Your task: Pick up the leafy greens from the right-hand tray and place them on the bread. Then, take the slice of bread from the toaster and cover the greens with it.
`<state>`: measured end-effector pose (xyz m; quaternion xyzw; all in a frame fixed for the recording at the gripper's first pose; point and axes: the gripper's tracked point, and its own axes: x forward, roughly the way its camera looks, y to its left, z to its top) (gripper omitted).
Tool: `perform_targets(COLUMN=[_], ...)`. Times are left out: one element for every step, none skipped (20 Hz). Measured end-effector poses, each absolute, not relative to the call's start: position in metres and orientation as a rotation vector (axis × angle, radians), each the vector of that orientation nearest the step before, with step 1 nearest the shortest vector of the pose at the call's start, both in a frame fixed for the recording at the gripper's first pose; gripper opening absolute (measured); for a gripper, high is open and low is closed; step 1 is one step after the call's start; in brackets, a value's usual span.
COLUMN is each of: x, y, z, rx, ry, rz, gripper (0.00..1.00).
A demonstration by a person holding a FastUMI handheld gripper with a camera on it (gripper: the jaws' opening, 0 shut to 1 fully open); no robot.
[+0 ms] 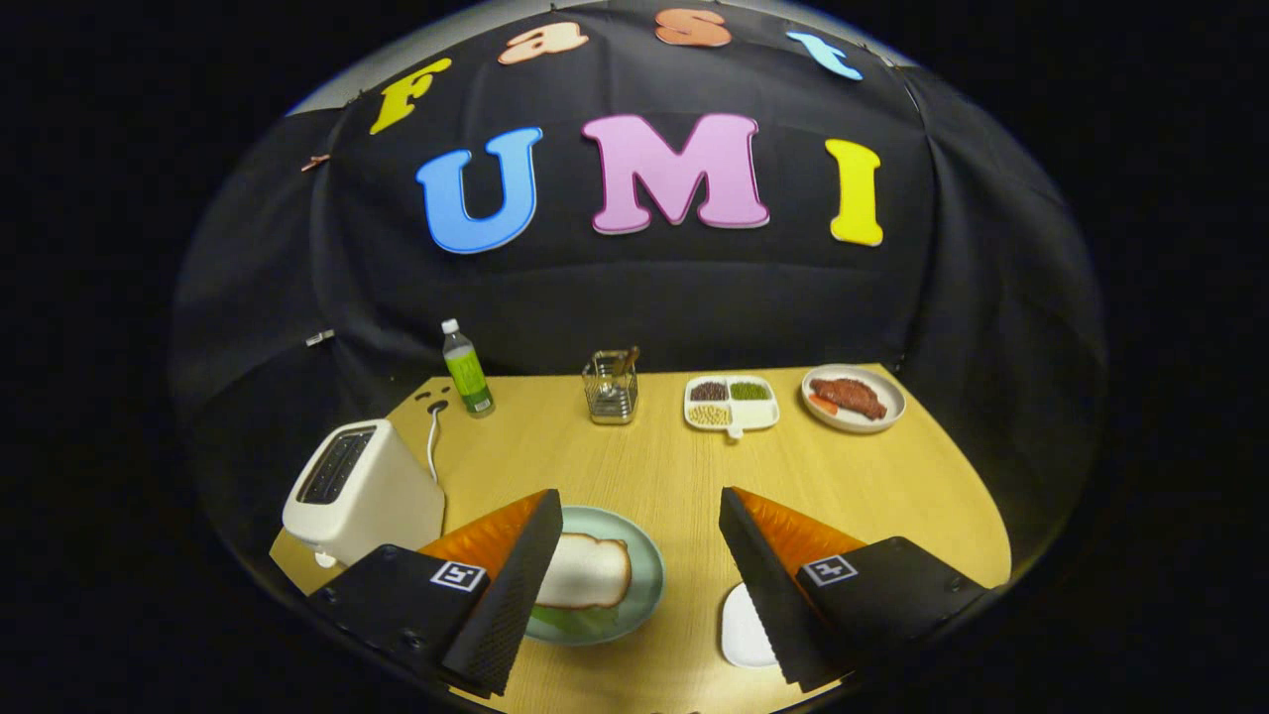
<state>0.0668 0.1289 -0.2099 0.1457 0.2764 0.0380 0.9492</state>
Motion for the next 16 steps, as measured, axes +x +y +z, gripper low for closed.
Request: perform_targets(x=[0.067, 0.067, 0.066, 0.063, 0.06, 0.054, 0.05, 0.045, 0.04, 0.033, 0.026, 0.021, 0.016, 0.013, 0.009, 0.005], y=[0.121, 0.114, 0.107, 0.1, 0.094, 0.087, 0.08, 0.072, 0.064, 0.058, 0.053, 0.049, 0.045, 0.041, 0.037, 0.034], z=[-0.193, -0.176, -0.159, -0.144, -0.13, -0.116, -0.102, -0.088, -0.078, -0.071, -0.064, -0.059, -0.055, -0.051, -0.048, -0.046], rx=[0.269, 0.243, 0.216, 0.188, 0.164, 0.143, 0.123, 0.102, 0.084, 0.075, 0.072, 0.073, 0.076, 0.073, 0.064, 0.056], ry=[0.522, 0.482, 0.444, 0.41, 0.38, 0.352, 0.32, 0.293, 0.274, 0.261, 0.252, 0.247, 0.242, 0.234, 0.227, 0.223], rz=[0.085, 0.091, 0.098, 0.103, 0.107, 0.106, 0.106, 0.103, 0.096, 0.089, 0.082, 0.075, 0.069, 0.062, 0.056, 0.051], gripper=[0.99, 0.99, 0.99, 0.99, 0.99, 0.99, 1.0, 0.99, 0.98, 0.98, 0.98, 0.98, 0.98, 0.98, 0.98, 0.98])
